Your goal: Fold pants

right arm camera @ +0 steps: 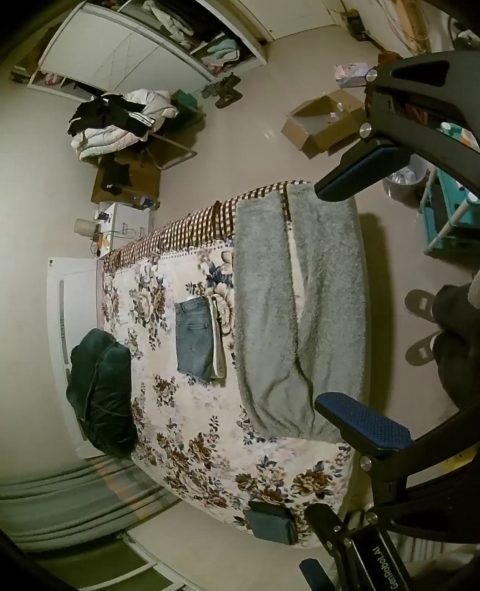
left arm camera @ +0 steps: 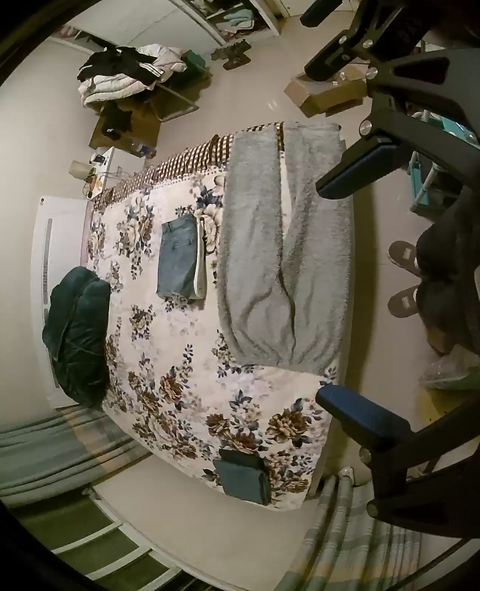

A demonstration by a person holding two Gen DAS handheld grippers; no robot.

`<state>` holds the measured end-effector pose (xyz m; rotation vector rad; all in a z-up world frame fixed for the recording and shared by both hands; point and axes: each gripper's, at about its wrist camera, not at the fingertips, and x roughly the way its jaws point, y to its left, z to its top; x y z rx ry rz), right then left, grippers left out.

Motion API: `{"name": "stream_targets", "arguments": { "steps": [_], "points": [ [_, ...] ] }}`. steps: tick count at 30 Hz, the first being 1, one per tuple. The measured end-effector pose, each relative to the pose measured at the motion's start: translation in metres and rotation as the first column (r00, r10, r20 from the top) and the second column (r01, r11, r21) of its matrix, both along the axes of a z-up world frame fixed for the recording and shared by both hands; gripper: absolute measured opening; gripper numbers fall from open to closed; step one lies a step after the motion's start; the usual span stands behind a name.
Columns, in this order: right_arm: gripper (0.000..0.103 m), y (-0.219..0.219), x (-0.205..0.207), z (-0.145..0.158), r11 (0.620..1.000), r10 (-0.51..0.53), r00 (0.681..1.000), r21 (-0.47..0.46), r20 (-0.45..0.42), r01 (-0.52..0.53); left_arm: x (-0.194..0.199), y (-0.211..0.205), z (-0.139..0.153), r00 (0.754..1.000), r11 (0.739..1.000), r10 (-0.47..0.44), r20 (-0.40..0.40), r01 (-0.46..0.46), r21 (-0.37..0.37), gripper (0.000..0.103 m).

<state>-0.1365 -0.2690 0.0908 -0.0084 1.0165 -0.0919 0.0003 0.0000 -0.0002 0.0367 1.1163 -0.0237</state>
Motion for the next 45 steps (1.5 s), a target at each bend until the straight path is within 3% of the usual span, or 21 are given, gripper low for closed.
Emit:
{"name": "stream_targets", "arguments": {
  "steps": [45],
  "points": [
    [0.103,-0.002,0.001,0.009,1.000,0.004,1.000,-0.006,0.003,-0.004,0.005,-0.009,0.009,1.000,1.000,0.007,0.010,-0.007,-0.013,0.103]
  ]
}}
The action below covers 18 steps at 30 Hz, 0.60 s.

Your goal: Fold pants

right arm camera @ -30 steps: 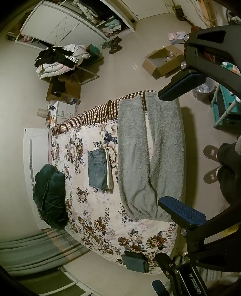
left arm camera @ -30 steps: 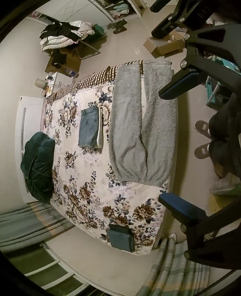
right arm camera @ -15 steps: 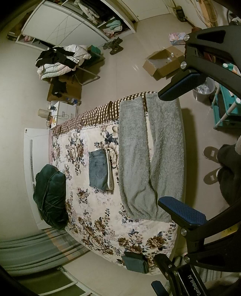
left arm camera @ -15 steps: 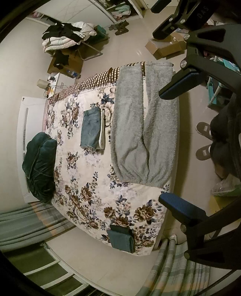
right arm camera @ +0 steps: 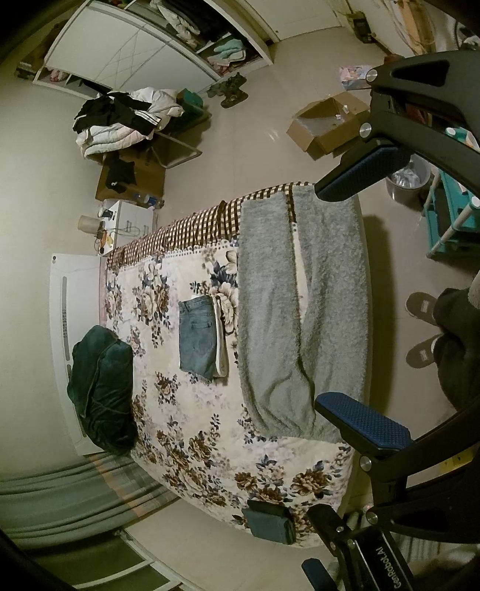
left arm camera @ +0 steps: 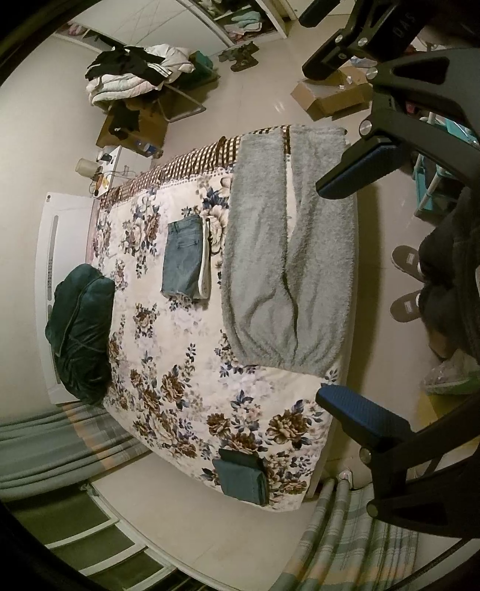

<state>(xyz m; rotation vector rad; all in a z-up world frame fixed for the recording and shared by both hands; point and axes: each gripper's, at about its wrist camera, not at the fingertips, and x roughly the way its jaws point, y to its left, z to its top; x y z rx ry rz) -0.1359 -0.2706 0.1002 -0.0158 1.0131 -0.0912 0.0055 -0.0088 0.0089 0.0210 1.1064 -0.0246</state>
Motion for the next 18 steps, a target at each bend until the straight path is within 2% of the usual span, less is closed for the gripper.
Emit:
{"name": "stream_targets", "arguments": {
  "steps": [18],
  "points": [
    [0.103,0.0002,-0.0003,0.0038,1.000,0.001,1.000,-0.003,0.004,-0.001,0.0005,-0.0045,0.0030,1.000,1.000,0.002,0.010,-0.002,-0.003,0.103]
  ]
}}
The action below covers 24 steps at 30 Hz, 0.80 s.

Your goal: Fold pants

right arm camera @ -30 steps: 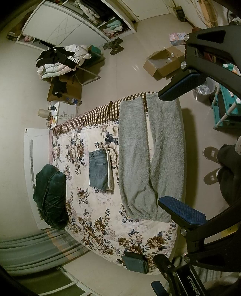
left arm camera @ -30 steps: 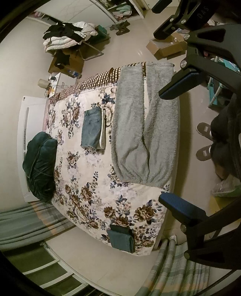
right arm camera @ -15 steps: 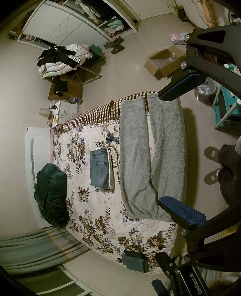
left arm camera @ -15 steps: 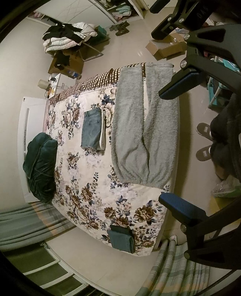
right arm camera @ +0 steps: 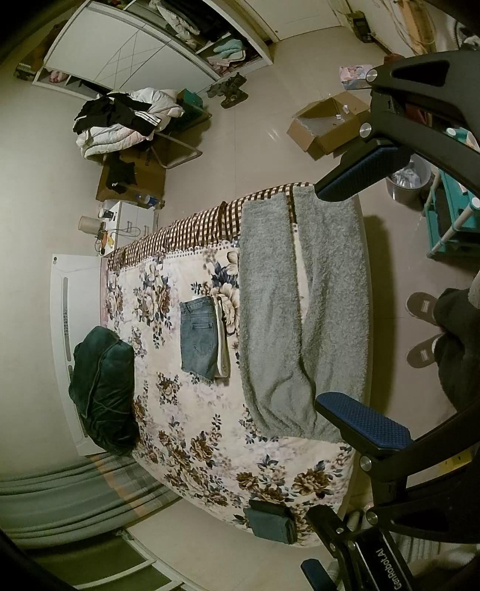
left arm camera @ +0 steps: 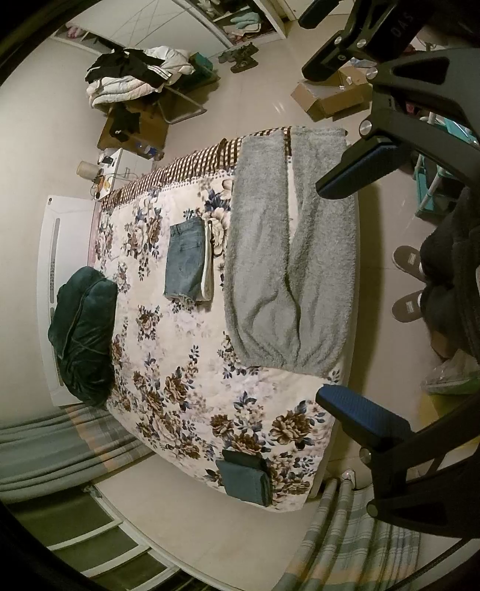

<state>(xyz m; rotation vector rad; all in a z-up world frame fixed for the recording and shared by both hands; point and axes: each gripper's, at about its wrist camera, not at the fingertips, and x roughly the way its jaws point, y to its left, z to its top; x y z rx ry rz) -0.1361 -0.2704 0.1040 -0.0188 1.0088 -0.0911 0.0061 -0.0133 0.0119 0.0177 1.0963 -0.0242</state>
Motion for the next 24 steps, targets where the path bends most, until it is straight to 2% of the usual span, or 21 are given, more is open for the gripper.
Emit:
{"name": "stream_targets", "arguments": {
  "steps": [19,24],
  "points": [
    [0.103,0.000,0.000,-0.001,1.000,-0.001,1.000,0.001,0.000,0.001,0.001,-0.004,0.000,1.000,1.000,0.001,0.000,-0.001,-0.003,0.103],
    [0.103,-0.003,0.003,0.003,1.000,0.002,1.000,0.006,-0.013,-0.002,0.004,-0.021,-0.004,1.000,1.000,0.001,-0.014,-0.001,0.002,0.103]
  ]
}}
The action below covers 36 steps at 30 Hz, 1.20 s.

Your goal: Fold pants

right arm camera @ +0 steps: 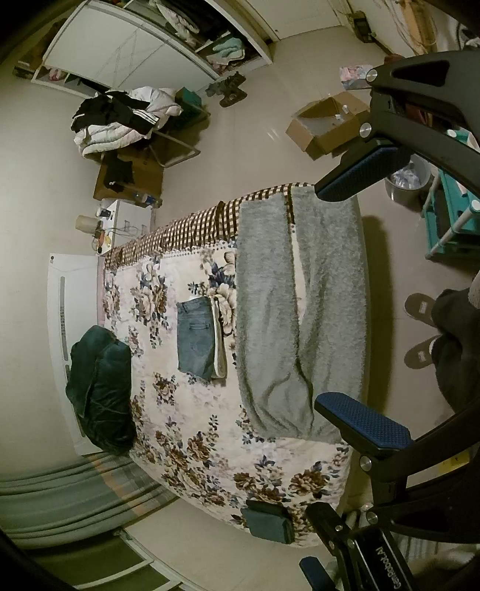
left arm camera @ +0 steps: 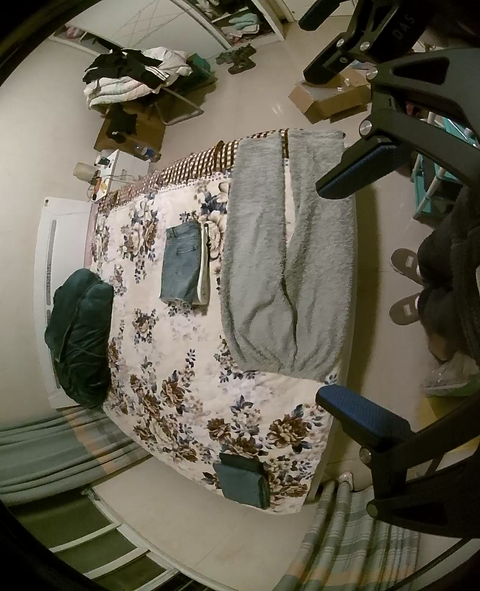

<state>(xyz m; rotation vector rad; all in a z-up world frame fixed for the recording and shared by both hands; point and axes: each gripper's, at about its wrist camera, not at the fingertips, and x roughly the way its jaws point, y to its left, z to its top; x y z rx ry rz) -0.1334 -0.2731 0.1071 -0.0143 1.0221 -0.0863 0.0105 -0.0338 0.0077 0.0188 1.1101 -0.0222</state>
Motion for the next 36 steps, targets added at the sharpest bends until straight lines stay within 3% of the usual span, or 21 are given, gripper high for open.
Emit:
{"name": "stream_targets", "arguments": {
  "steps": [6,13,18,24,28,30,33,36],
  "points": [
    [0.103,-0.016,0.005,-0.023,1.000,0.008,1.000,0.013,-0.023,-0.007,-0.005,-0.007,-0.009,1.000,1.000,0.017,-0.004,-0.017,0.006,0.103],
    [0.103,-0.047,0.044,-0.066,0.999,-0.017,0.999,0.030,-0.034,0.018,0.031,-0.007,-0.039,0.993,0.992,0.113,0.027,-0.114,0.048,0.103],
    [0.103,-0.071,0.112,-0.116,0.997,-0.075,0.997,0.007,-0.031,0.075,0.089,0.000,-0.087,0.981,0.975,0.191,0.019,-0.192,0.112,0.103],
    [0.103,-0.104,0.221,-0.202,0.978,-0.202,0.971,0.026,-0.124,0.207,0.184,0.015,-0.174,0.957,0.962,0.261,-0.126,-0.246,0.119,0.103],
    [0.103,-0.135,0.308,-0.295,0.946,-0.289,0.930,0.079,-0.226,0.313,0.257,0.037,-0.247,0.909,0.947,0.321,-0.267,-0.309,0.086,0.103],
    [0.103,-0.148,0.349,-0.343,0.935,-0.322,0.910,0.064,-0.261,0.349,0.299,0.051,-0.294,0.870,0.930,0.361,-0.335,-0.360,0.069,0.103],
    [0.103,-0.176,0.409,-0.428,0.894,-0.409,0.849,0.038,-0.336,0.446,0.348,0.063,-0.359,0.810,0.904,0.415,-0.415,-0.420,0.084,0.103],
    [0.103,-0.207,0.457,-0.503,0.840,-0.466,0.784,0.072,-0.410,0.537,0.389,0.078,-0.421,0.742,0.868,0.459,-0.488,-0.492,0.068,0.103]
  ]
}}
